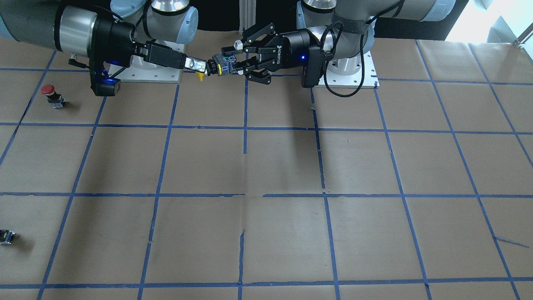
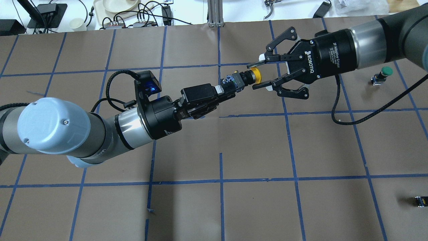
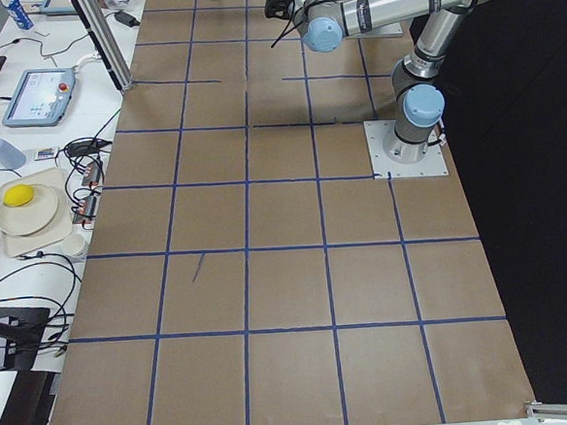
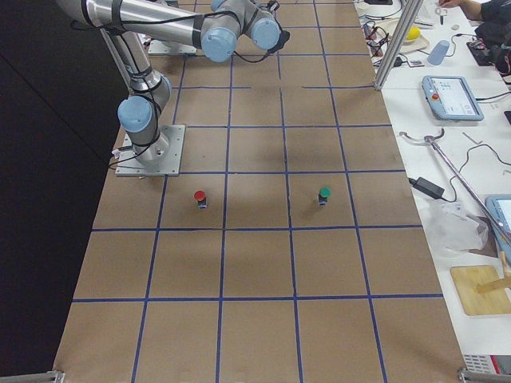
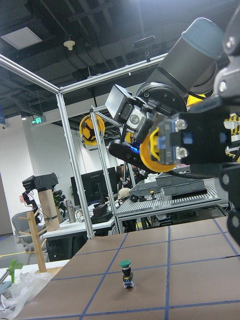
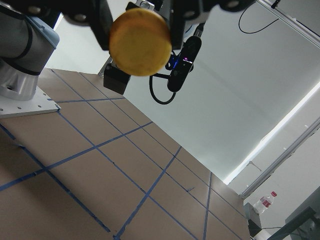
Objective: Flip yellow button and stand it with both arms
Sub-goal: 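Close the right gripper on the yellow cap and open the left gripper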
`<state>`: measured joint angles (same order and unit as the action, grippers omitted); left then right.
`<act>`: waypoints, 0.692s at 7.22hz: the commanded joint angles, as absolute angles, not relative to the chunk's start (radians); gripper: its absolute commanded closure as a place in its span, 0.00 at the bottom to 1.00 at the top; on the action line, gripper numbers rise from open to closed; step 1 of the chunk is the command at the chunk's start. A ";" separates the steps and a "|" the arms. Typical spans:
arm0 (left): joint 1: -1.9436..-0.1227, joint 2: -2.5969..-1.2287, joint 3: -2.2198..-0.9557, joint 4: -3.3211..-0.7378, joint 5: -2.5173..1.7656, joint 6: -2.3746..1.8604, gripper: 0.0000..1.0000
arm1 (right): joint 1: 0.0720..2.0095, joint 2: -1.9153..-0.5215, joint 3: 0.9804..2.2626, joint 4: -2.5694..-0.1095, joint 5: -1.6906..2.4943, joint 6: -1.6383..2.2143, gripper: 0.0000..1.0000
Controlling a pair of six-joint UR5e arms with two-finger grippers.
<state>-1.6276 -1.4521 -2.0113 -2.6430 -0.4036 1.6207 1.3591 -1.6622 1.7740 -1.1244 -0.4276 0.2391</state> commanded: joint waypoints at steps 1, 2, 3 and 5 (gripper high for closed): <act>-1.628 -1.451 -2.010 -2.645 -0.403 1.618 0.02 | 1.359 -1.661 1.770 -1.124 -0.426 0.242 0.72; -1.628 -1.451 -2.008 -2.645 -0.402 1.615 0.00 | 1.359 -1.661 1.766 -1.127 -0.428 0.280 0.72; -1.628 -1.451 -2.000 -2.648 -0.400 1.611 0.00 | 1.359 -1.661 1.764 -1.129 -0.428 0.282 0.72; -1.614 -1.439 -1.990 -2.667 -0.388 1.618 0.00 | 1.353 -1.652 1.761 -1.137 -0.434 0.281 0.73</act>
<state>-1.6245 -1.4442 -1.9948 -2.6558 -0.3945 1.6158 1.3577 -1.6584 1.7631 -1.1318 -0.4293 0.2802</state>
